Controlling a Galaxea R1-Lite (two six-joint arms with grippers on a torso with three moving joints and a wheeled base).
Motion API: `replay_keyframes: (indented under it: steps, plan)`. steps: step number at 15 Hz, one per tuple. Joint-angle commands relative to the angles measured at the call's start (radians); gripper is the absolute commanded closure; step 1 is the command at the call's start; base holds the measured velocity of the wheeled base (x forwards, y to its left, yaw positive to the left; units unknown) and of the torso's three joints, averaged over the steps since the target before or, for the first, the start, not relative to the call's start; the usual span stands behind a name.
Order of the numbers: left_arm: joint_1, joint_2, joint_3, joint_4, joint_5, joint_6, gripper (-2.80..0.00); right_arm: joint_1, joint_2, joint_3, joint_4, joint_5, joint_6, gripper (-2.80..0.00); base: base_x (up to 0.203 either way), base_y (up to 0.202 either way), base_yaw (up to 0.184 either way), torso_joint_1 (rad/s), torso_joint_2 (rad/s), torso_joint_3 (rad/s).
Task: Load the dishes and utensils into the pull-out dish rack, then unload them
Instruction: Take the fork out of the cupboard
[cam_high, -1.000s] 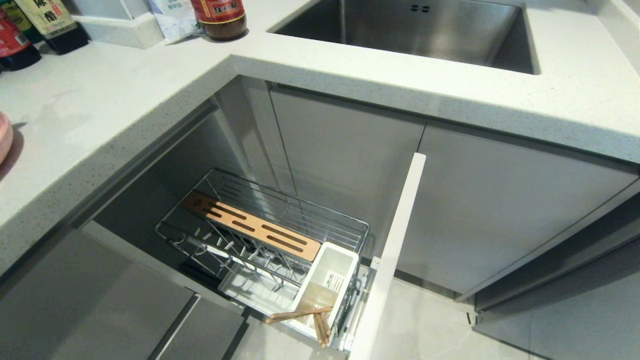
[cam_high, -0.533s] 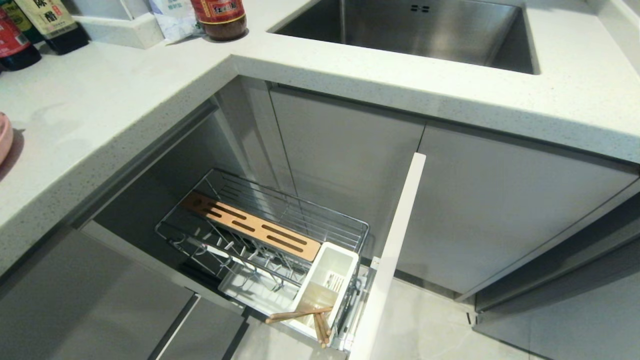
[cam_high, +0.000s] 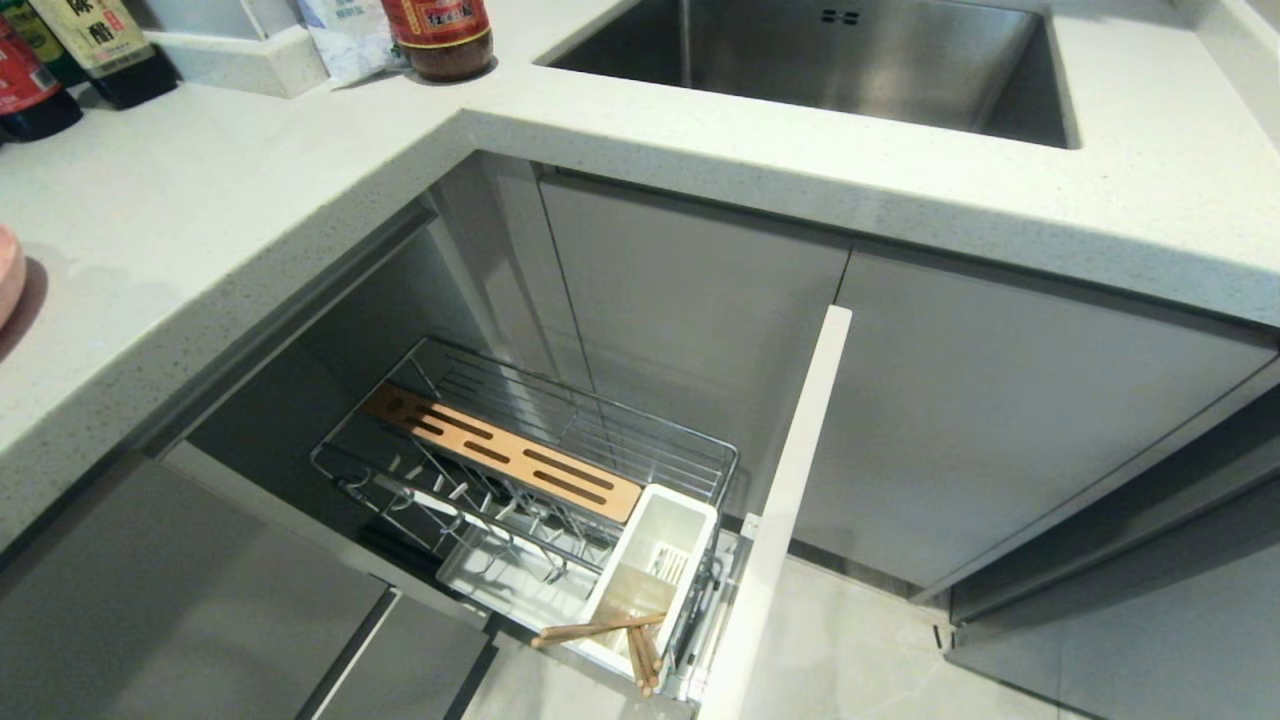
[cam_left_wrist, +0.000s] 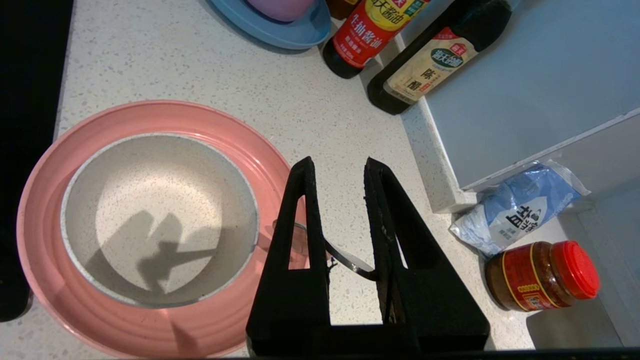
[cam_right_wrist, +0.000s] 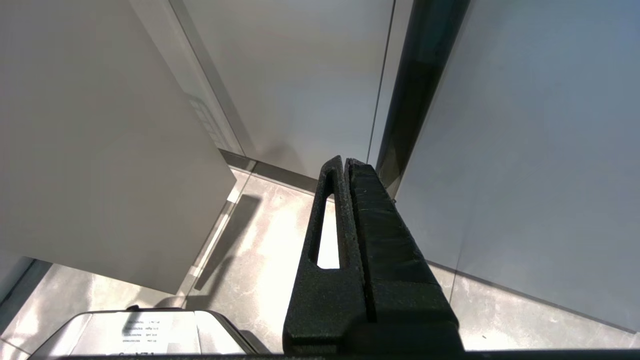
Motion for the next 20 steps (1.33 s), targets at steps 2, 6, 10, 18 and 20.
replay_keyframes:
  steps: [2,6,10,18,20]
  plan:
    - [0.01,-0.004,0.011,0.002,0.005,-0.012,0.0,0.0,0.0,0.0,0.0,0.0,-0.001,0.0,0.0,0.0,0.0,0.0,0.0,0.0]
    - [0.035,-0.022,0.032,-0.015,0.005,-0.014,0.0,0.0,0.0,0.0,0.0,0.0,0.0,0.0,0.0,0.0,0.0,0.0,0.0,0.0]
    - [0.073,-0.085,0.191,-0.154,0.005,0.006,0.0,0.0,0.0,0.0,0.0,0.0,0.0,0.0,0.0,0.0,0.0,0.0,0.0,0.0]
    - [0.096,-0.282,0.564,-0.571,0.003,0.186,0.0,0.0,0.0,0.0,0.0,0.0,0.0,0.0,0.0,0.0,0.0,0.0,0.0,0.0]
    - [0.096,-0.307,0.607,-0.586,0.001,0.196,0.0,0.0,0.0,0.0,0.0,0.0,0.001,0.0,0.0,0.0,0.0,0.0,0.0,0.0]
